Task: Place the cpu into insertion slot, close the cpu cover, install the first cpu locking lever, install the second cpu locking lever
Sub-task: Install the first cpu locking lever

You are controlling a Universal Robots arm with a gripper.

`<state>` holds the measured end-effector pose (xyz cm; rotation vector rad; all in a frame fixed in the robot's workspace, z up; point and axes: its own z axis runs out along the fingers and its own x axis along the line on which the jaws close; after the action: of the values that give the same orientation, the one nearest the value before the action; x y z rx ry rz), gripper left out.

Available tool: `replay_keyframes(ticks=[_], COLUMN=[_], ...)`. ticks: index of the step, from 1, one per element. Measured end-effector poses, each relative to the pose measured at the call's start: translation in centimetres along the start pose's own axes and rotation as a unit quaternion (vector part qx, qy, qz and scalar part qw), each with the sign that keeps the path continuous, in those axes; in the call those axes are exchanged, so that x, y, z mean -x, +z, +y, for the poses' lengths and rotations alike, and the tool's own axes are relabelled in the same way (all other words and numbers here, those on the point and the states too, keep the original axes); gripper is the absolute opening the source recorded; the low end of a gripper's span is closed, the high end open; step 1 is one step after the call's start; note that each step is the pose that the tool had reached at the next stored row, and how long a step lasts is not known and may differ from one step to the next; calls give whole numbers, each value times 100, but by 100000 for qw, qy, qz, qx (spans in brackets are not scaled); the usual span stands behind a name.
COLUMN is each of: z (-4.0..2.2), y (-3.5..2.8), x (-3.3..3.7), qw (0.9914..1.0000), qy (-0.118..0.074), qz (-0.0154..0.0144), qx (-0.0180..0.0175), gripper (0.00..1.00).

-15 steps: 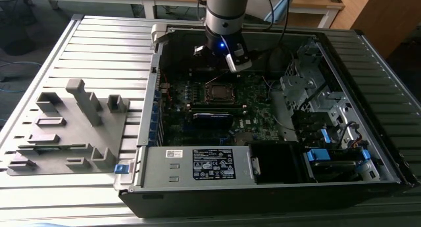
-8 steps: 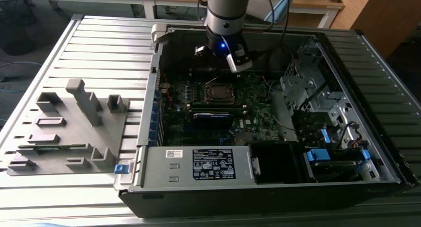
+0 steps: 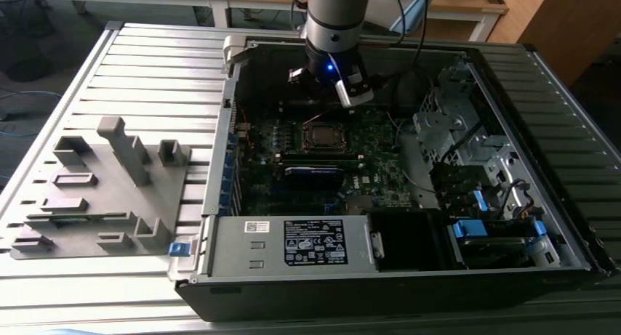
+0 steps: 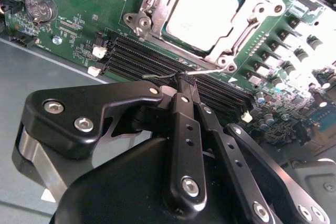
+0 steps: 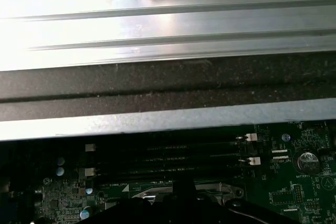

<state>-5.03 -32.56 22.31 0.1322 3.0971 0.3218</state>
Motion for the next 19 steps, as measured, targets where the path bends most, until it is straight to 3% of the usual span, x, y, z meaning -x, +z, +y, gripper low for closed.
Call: replay_keyframes(ticks=[9, 19], z=[-8, -11], y=[45, 87], x=[17, 50], qw=[100000, 99997], qy=[-6, -15], qz=[-13, -59], qx=[-144, -754], gripper=[11, 11])
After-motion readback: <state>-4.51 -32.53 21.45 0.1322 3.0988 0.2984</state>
